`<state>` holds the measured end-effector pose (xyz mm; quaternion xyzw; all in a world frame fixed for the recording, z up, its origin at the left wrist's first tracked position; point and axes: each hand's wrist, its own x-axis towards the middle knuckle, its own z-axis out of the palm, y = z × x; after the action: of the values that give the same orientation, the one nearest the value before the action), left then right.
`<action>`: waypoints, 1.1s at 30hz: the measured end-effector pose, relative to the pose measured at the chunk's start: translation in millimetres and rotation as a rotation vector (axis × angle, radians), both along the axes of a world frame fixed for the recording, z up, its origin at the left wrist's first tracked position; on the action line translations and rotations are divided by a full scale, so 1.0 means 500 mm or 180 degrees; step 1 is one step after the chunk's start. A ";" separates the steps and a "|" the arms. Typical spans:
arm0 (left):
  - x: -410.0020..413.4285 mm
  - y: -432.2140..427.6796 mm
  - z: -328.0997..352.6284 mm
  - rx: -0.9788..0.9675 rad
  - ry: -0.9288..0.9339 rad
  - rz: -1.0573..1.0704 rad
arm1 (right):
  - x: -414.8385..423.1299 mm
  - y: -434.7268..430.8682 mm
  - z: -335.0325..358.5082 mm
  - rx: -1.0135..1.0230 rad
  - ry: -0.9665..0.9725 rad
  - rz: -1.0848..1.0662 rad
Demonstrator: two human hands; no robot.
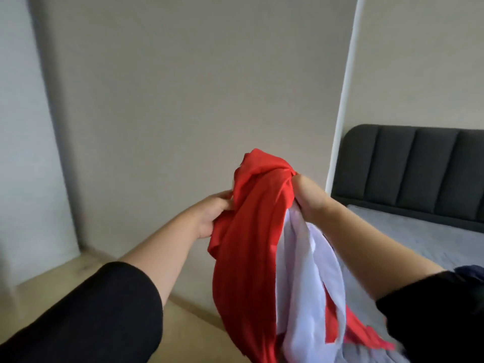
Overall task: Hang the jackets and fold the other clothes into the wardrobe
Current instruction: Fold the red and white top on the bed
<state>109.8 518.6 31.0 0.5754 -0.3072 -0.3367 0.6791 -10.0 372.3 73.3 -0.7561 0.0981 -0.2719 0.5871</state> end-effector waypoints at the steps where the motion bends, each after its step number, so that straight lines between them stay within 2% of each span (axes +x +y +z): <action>1: 0.013 0.032 0.018 -0.0012 -0.0119 0.0152 | 0.022 0.012 0.016 -0.0286 -0.0005 -0.0076; 5: 0.048 0.151 0.077 0.0060 -0.0645 0.0865 | 0.084 0.027 0.055 -0.2074 0.0434 -0.0650; 7: 0.050 0.185 0.103 -0.0026 -0.0816 0.1115 | 0.101 0.034 0.057 -0.2310 0.0668 -0.0652; 9: 0.048 0.207 0.129 -0.0027 -0.1029 0.1401 | 0.106 0.050 0.049 -0.2065 0.0803 -0.0452; 13: 0.041 0.218 0.171 0.0079 -0.1313 0.1607 | 0.111 0.047 0.031 -0.0342 0.0436 0.0292; 16: 0.034 0.212 0.187 0.0258 -0.1604 0.1607 | 0.111 0.031 0.025 0.0005 0.0235 0.0119; 18: 0.029 0.201 0.193 0.0304 -0.1761 0.1627 | 0.111 0.010 0.021 -0.0504 0.0225 -0.0186; 21: 0.021 0.182 0.206 0.0247 -0.1814 0.1668 | 0.105 -0.014 0.028 -0.1872 0.0400 -0.0899; 22: 0.018 0.178 0.212 0.0184 -0.1791 0.1680 | 0.099 -0.018 0.033 -0.2116 0.0475 -0.1004; 23: 0.015 0.175 0.219 0.0116 -0.1761 0.1689 | 0.092 -0.021 0.039 -0.2172 0.0619 -0.0929; 24: 0.014 0.173 0.226 0.0067 -0.1743 0.1676 | 0.079 -0.023 0.044 -0.2024 0.0846 -0.0564; 26: 0.008 0.169 0.241 0.0050 -0.1781 0.1546 | 0.049 -0.025 0.052 -0.1251 0.1429 0.0849; 28: 0.001 0.164 0.254 0.0117 -0.1884 0.1403 | 0.024 -0.020 0.065 -0.0674 0.1599 0.1723; 30: -0.007 0.152 0.263 0.0236 -0.2023 0.1333 | 0.015 0.003 0.080 -0.0517 0.1289 0.2012; 33: -0.021 0.128 0.265 0.0461 -0.2295 0.1218 | 0.025 0.063 0.094 -0.0473 0.0773 0.1964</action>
<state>99.3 582.4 163.5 0.7495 -0.3883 -0.0020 0.5361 2.7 403.6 120.2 -0.8178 -0.0862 0.0042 0.5690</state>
